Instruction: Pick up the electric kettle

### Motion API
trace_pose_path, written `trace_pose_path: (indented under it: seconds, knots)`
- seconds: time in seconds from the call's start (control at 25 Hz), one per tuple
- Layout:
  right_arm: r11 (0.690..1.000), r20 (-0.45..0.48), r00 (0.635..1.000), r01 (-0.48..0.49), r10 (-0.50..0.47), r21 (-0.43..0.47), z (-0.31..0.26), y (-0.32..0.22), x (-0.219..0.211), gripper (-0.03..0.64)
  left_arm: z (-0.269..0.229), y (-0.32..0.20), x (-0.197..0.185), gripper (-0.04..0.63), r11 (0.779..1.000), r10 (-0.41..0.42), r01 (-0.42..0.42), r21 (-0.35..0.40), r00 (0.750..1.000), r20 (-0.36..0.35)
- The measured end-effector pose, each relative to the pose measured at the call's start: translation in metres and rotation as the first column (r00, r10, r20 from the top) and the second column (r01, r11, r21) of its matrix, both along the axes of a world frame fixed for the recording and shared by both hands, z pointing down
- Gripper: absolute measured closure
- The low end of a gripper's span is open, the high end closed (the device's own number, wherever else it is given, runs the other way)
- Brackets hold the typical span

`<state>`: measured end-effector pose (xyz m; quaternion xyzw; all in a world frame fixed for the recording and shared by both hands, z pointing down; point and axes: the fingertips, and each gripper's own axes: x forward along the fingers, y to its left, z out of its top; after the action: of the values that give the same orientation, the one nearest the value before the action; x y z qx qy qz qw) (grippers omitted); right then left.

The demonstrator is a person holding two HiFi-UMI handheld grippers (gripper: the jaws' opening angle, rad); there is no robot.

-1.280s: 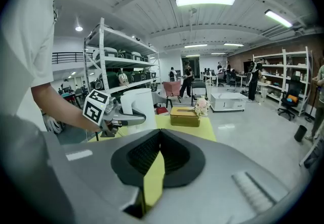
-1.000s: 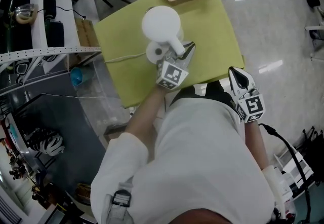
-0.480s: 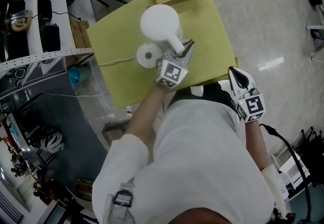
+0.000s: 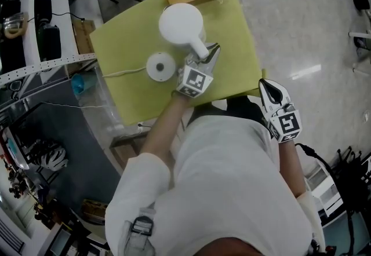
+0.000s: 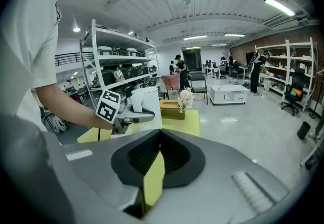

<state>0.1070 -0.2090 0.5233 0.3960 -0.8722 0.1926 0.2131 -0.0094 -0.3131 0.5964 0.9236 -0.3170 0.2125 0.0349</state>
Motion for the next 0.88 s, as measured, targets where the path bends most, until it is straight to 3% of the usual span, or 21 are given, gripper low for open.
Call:
trace_pose_path:
  seconds: [0.88]
  knots:
    - [0.999, -0.012, 1.0, 0.019, -0.02, -0.051, 0.023, -0.012, 0.028, 0.62, 0.034, -0.017, 0.027, 0.574, 1.0, -0.013, 0.013, -0.016, 1.0, -0.001]
